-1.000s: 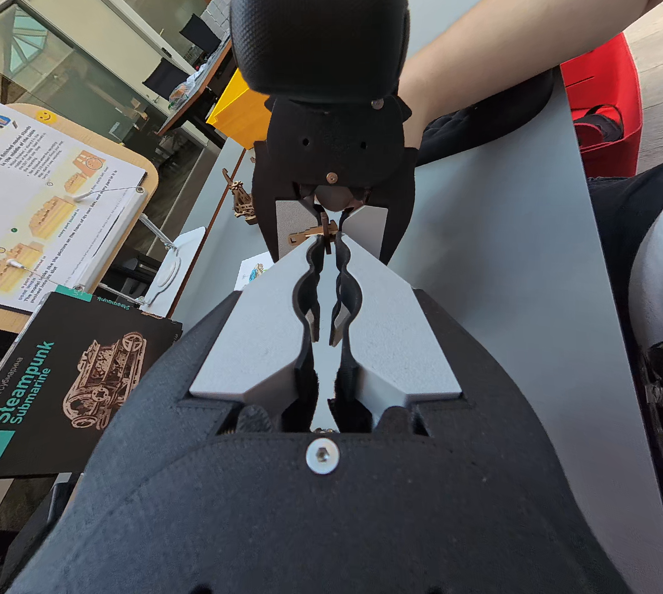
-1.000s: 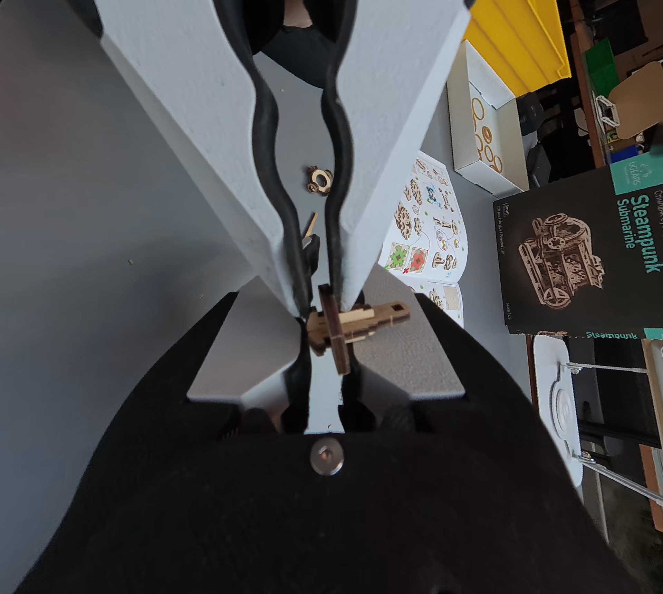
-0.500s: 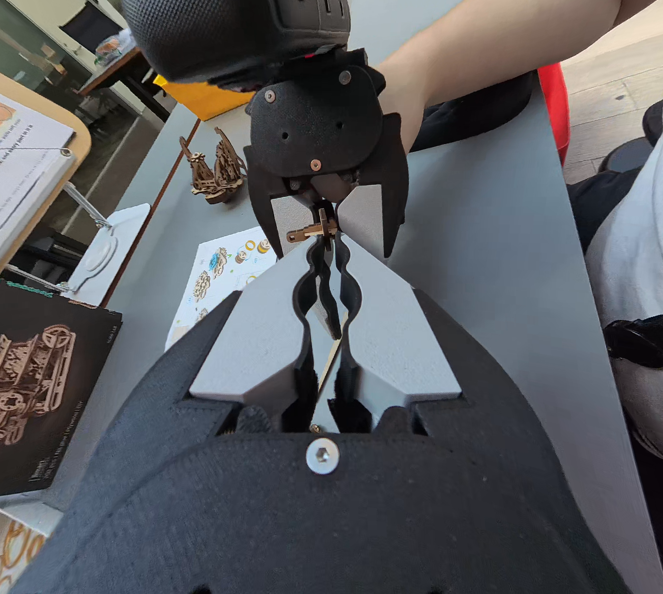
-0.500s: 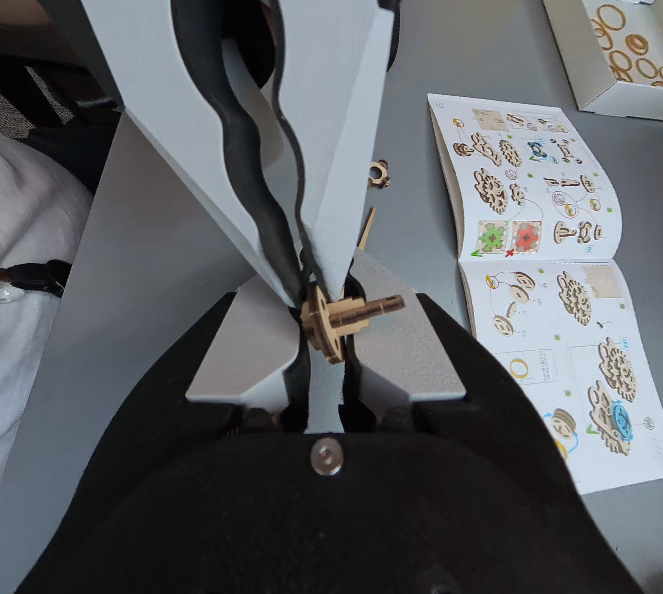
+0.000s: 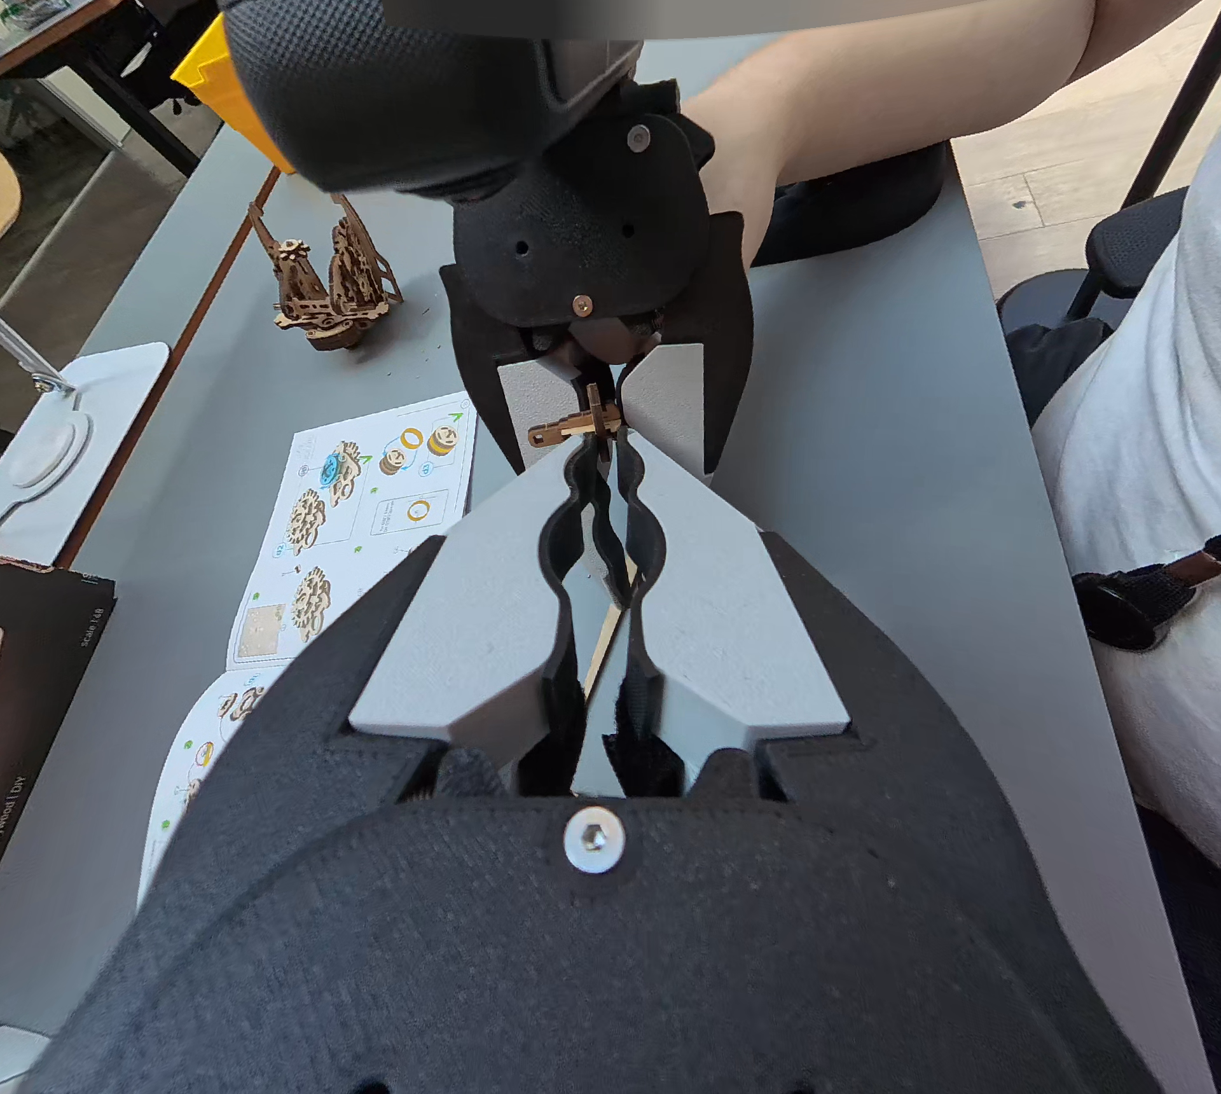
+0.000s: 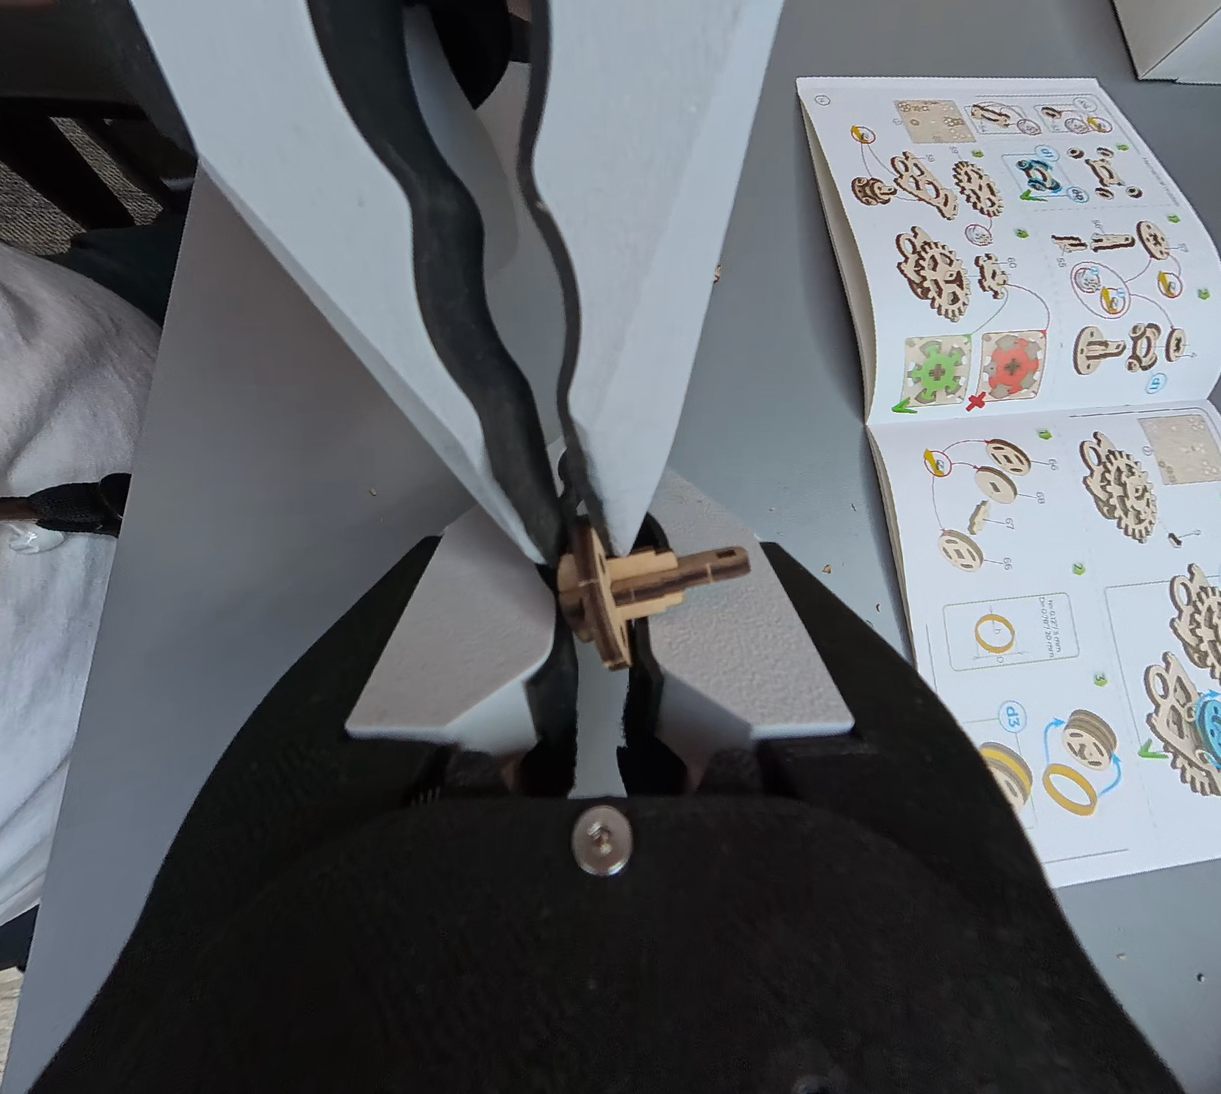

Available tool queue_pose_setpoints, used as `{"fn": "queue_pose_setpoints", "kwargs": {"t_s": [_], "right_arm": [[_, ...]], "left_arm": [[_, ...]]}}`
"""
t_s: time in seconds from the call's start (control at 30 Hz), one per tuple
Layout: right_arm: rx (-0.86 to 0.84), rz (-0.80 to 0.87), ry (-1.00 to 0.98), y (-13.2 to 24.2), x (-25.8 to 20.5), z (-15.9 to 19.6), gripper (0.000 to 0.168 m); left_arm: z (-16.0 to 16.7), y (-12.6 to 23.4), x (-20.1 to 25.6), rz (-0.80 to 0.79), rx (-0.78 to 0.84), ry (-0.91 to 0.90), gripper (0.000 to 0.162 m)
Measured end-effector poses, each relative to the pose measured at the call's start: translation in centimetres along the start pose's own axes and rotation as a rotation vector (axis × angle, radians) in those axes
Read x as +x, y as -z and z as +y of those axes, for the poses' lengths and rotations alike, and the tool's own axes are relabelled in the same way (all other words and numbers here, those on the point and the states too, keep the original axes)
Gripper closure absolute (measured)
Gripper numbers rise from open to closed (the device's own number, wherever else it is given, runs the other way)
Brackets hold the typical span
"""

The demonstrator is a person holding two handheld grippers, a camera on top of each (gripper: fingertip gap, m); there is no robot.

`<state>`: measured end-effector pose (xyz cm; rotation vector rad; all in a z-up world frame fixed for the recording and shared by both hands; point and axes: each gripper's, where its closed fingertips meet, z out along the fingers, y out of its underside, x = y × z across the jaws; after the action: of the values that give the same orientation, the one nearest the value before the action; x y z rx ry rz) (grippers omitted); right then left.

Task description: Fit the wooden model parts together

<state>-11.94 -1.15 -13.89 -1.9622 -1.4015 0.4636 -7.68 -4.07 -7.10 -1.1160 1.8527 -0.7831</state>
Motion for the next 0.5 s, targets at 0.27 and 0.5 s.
{"fn": "queue_pose_setpoints", "kwargs": {"t_s": [0.27, 0.5], "right_arm": [[-0.025, -0.023, -0.010, -0.45, -0.49, 0.47, 0.168], [-0.048, 0.031, 0.027, -0.44, 0.07, 0.69, 0.168]], "left_arm": [[0.43, 0.03, 0.19, 0.047, 0.007, 0.033, 0.158], [0.43, 0.02, 0.10, 0.029, 0.050, 0.065, 0.158]]}}
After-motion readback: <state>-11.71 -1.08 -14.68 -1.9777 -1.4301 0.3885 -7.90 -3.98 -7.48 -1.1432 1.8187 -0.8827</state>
